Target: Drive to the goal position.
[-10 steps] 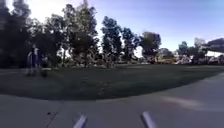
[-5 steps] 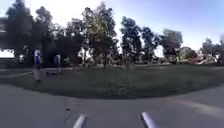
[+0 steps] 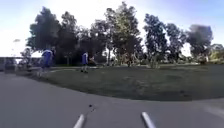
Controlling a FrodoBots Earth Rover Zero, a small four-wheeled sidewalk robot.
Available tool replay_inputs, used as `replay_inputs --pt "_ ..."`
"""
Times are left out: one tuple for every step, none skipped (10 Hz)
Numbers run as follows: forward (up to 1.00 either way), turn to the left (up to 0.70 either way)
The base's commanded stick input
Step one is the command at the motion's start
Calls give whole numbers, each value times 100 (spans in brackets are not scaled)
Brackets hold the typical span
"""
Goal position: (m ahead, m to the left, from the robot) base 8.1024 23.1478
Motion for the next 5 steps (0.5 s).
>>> replay_inputs --pt "0 99" --pt "0 99" --pt "0 99" --pt "0 99" --pt "0 99"
